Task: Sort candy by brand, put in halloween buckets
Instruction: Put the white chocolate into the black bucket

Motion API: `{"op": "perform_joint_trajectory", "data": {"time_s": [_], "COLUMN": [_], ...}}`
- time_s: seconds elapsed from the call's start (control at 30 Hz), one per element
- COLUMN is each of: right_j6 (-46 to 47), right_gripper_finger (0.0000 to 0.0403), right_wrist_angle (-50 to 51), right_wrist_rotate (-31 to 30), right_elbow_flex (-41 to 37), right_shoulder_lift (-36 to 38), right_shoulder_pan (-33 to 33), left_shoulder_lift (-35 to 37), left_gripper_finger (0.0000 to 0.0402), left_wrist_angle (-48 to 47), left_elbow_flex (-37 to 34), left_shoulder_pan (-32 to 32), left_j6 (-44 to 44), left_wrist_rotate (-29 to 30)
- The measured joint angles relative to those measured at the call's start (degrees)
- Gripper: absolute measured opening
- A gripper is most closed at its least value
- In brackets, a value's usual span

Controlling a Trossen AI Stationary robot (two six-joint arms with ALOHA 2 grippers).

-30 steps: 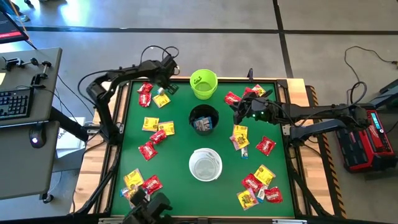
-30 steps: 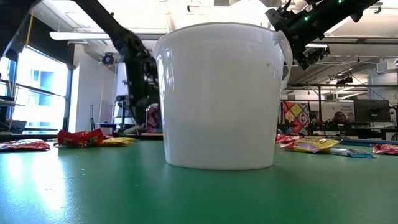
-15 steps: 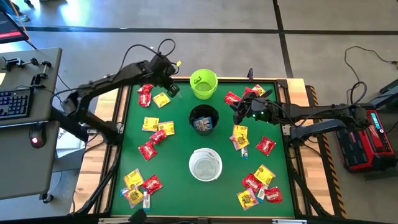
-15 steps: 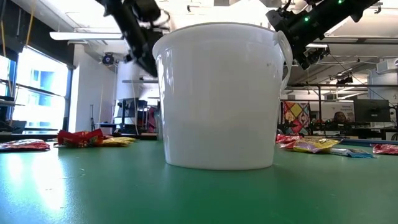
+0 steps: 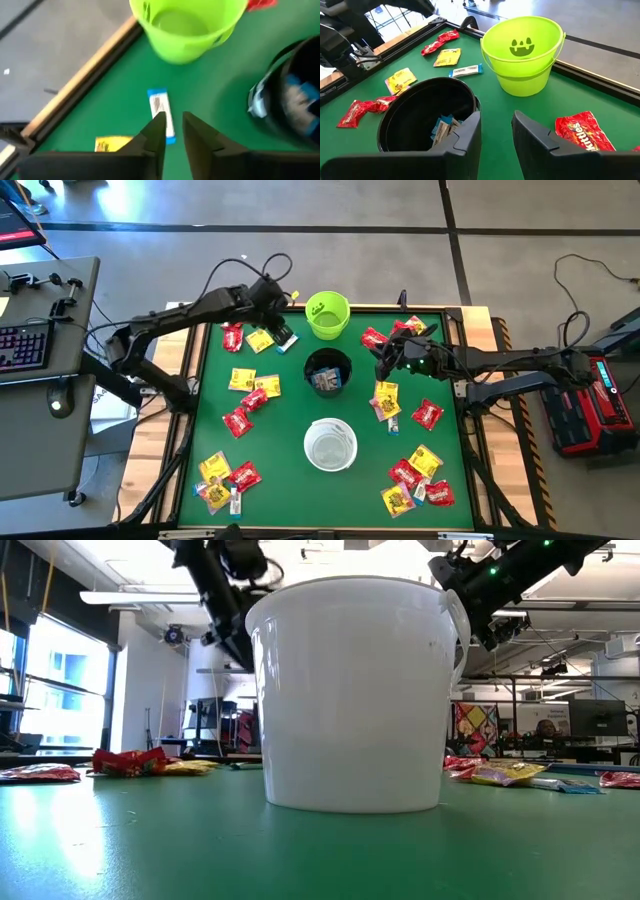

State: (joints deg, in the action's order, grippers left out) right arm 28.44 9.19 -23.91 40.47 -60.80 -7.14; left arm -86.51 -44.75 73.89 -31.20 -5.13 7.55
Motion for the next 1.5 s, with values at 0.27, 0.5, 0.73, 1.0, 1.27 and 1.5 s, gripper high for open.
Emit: {"op": "perform_joint_trajectory", "data": {"time_s": [0.27,0.5,0.73,1.0,1.27,1.5], "right_j6": [1.31,1.52,1.53,1.72,2.63,4.52], "right_gripper_finger": [0.0099,0.0099,0.0099,0.0149,0.0192,0.0193], "right_wrist_angle": [0.0,0.02,0.0,0.01,0.02,0.05], "right_wrist_rotate": [0.03,0.38,0.42,0.35,0.31,0.14], "right_elbow_flex": [0.0,0.0,0.0,0.0,-0.02,-0.01], "right_shoulder_lift": [0.0,0.0,0.0,0.0,0.0,0.0], "right_shoulder_pan": [0.04,0.04,0.04,0.04,0.0,0.0], "left_shoulder_lift": [-2.07,-0.95,-0.95,-2.53,-6.76,-10.64], "left_gripper_finger": [0.0154,0.0186,0.0201,0.0229,0.0229,0.0229], "left_wrist_angle": [0.21,11.93,25.19,29.27,30.09,31.24], "left_elbow_flex": [-5.11,-15.97,-22.97,-26.38,-26.38,-26.38], "left_shoulder_pan": [0.18,-0.73,-0.65,-1.32,-1.33,-1.33], "left_j6": [-0.73,-0.2,-2.76,-4.71,-3.27,-3.19], "left_wrist_rotate": [-1.39,-5.65,-5.24,0.02,-1.67,-1.5]}}
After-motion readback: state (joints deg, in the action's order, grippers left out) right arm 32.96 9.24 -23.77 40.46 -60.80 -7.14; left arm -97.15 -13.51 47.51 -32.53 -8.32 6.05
